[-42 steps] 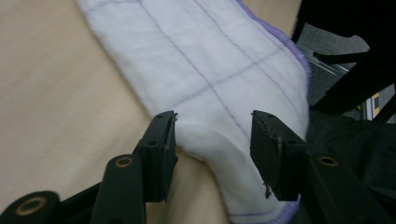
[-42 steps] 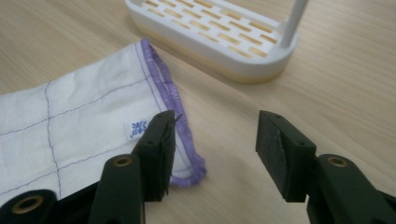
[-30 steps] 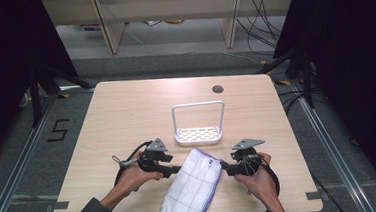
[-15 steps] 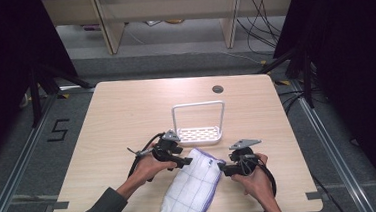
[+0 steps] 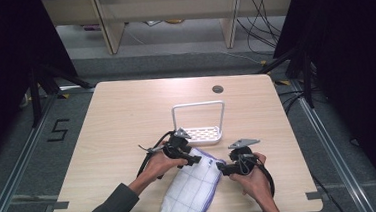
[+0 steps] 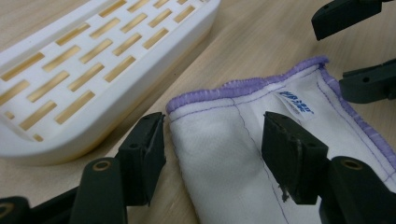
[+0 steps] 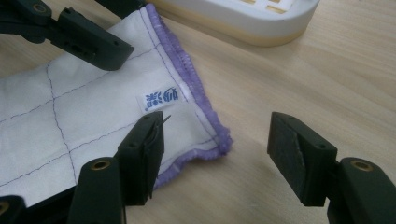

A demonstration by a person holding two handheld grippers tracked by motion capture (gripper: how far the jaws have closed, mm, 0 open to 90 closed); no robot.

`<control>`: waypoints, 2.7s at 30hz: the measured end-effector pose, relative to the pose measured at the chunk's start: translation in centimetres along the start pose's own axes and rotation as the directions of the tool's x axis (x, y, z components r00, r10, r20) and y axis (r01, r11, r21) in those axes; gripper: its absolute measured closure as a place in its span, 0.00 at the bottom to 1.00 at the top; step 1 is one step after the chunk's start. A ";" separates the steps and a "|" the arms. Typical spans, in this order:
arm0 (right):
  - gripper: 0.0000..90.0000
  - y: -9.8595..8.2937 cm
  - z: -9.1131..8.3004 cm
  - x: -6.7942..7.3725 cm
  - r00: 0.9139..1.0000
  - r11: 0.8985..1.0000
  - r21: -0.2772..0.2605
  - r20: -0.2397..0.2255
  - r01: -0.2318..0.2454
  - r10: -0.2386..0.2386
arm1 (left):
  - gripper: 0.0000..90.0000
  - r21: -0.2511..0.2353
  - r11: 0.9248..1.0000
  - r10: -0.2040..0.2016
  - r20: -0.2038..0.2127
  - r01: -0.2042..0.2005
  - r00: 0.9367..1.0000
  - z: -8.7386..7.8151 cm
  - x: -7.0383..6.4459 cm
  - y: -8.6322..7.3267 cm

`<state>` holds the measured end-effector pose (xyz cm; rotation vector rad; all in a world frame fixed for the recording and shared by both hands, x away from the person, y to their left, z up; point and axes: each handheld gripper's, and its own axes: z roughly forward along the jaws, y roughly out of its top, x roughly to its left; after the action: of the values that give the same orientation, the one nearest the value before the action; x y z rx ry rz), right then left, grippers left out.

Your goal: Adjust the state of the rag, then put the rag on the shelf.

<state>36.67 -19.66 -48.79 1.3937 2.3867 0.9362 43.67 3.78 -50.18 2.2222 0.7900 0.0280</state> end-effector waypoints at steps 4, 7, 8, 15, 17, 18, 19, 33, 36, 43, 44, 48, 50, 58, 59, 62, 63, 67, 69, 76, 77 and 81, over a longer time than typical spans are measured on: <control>0.42 0.0 0.7 0.1 1.000 1.000 0.007 -0.003 0.008 -0.008 | 0.45 0.003 1.000 0.016 -0.020 -0.016 1.000 0.3 -0.1 0.0; 0.43 0.1 0.7 0.3 1.000 1.000 0.011 0.010 0.016 -0.016 | 0.46 0.022 0.999 0.040 -0.020 -0.040 0.999 0.5 0.0 0.0; 0.44 0.2 0.8 0.3 1.000 0.999 0.022 0.009 0.026 -0.027 | 0.47 0.022 0.999 0.042 -0.019 -0.042 0.999 0.6 0.0 0.0; 0.55 0.2 1.6 -0.1 0.999 0.998 0.047 -0.004 0.052 -0.052 | 0.59 0.014 0.994 0.106 -0.037 -0.106 0.994 0.8 -0.4 0.0; 0.58 0.3 1.6 -0.1 0.999 0.997 0.046 -0.008 0.054 -0.054 | 0.62 0.014 0.992 0.122 -0.040 -0.122 0.992 0.8 -0.5 0.0; 0.62 0.3 1.5 -0.1 0.998 0.997 0.053 -0.019 0.058 -0.057 | 0.66 0.008 0.991 0.132 -0.039 -0.132 0.991 0.8 -0.6 0.0; 0.66 0.3 1.6 -0.1 0.998 0.998 0.043 -0.023 0.055 -0.054 | 0.69 0.010 0.989 0.150 -0.041 -0.149 0.988 0.7 -0.7 0.0; 0.90 0.4 1.8 -0.2 0.990 0.992 0.026 -0.066 0.124 -0.122 | 0.91 0.002 0.983 0.186 -0.023 -0.186 0.982 0.6 -1.2 -0.5; 0.91 0.5 1.7 0.0 0.990 0.992 0.029 -0.071 0.121 -0.119 | 0.92 -0.010 0.984 0.175 -0.027 -0.175 0.984 0.5 -1.4 -0.7; 0.93 0.9 1.7 0.3 0.988 0.989 0.022 -0.064 0.145 -0.144 | 0.93 -0.030 0.982 0.187 -0.030 -0.187 0.982 -0.1 -1.4 -0.8; 0.93 0.9 1.6 0.3 0.987 0.989 0.018 -0.060 0.149 -0.147 | 0.93 -0.050 0.985 0.162 -0.030 -0.163 0.986 -0.4 -1.5 -0.8; 0.93 1.4 0.9 0.5 0.986 0.988 -0.032 -0.069 0.151 -0.153 | 0.93 -0.085 0.983 0.159 -0.024 -0.161 0.987 -1.8 -1.7 -0.6; 0.93 1.6 0.4 0.5 0.984 0.986 -0.045 -0.068 0.159 -0.162 | 0.93 -0.103 0.982 0.156 -0.014 -0.156 0.988 -2.5 -1.8 -0.5; 0.93 2.7 -1.9 1.6 0.981 0.981 -0.102 -0.087 0.164 -0.173 | 0.93 -0.172 0.969 0.176 -0.012 -0.175 0.984 -5.9 -3.1 -0.1; 0.93 2.7 -1.9 1.6 0.981 0.981 -0.102 -0.087 0.164 -0.173 | 0.93 -0.172 0.969 0.176 -0.012 -0.175 0.984 -5.9 -3.1 -0.1; 0.94 3.2 -2.2 2.0 0.978 0.977 -0.118 -0.085 0.179 -0.189 | 0.93 -0.178 0.967 0.181 -0.016 -0.181 0.983 -6.9 -3.2 0.0; 0.94 3.3 -2.3 2.1 0.977 0.974 -0.127 -0.079 0.185 -0.196 | 0.93 -0.178 0.967 0.181 -0.016 -0.181 0.983 -6.9 -3.2 0.0; 0.94 3.7 -2.6 2.4 0.976 0.972 -0.136 -0.077 0.192 -0.204 | 0.93 -0.189 0.963 0.189 -0.026 -0.190 0.982 -7.8 -3.4 0.2; 0.94 4.1 -3.1 2.4 0.971 0.963 -0.162 -0.071 0.216 -0.230 | 0.93 -0.197 0.961 0.195 -0.027 -0.196 0.981 -8.5 -3.5 0.5; 0.94 5.2 -5.6 2.9 0.968 0.949 -0.222 -0.066 0.223 -0.243 | 0.93 -0.248 0.942 0.224 -0.033 -0.226 0.974 -11.2 -4.5 2.0; 0.94 5.2 -5.6 2.9 0.968 0.949 -0.222 -0.066 0.223 -0.243 | 0.93 -0.248 0.942 0.224 -0.033 -0.226 0.974 -11.2 -4.5 2.0; 0.94 6.3 -7.6 3.3 0.963 0.933 -0.265 -0.049 0.244 -0.266 | 0.93 -0.285 0.929 0.237 -0.032 -0.236 0.971 -13.1 -5.1 3.0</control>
<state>35.68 -17.83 -38.54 0.9408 2.3293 1.1988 37.83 8.07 -37.77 2.0242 0.4769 0.2431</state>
